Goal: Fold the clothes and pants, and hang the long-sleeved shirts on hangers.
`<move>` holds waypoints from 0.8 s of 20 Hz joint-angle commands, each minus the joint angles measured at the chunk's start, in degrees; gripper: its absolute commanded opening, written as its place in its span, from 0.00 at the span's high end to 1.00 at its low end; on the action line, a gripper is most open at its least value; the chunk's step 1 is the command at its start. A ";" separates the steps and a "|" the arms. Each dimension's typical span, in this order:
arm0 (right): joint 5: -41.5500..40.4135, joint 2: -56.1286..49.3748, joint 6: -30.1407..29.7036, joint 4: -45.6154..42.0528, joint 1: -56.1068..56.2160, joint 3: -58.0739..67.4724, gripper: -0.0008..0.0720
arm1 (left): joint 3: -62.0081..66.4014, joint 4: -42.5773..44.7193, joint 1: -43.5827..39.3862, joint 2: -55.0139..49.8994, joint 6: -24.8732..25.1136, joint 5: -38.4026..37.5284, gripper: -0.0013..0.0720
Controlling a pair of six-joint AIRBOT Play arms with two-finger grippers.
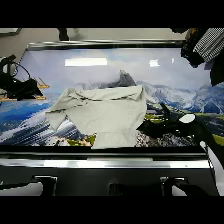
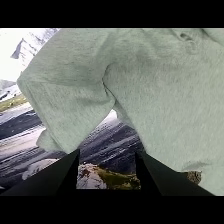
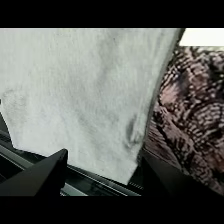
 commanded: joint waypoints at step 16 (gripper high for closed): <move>-11.37 -8.28 -5.79 9.84 7.96 -4.35 0.94 | -27.15 -7.72 11.67 9.97 8.02 16.74 0.17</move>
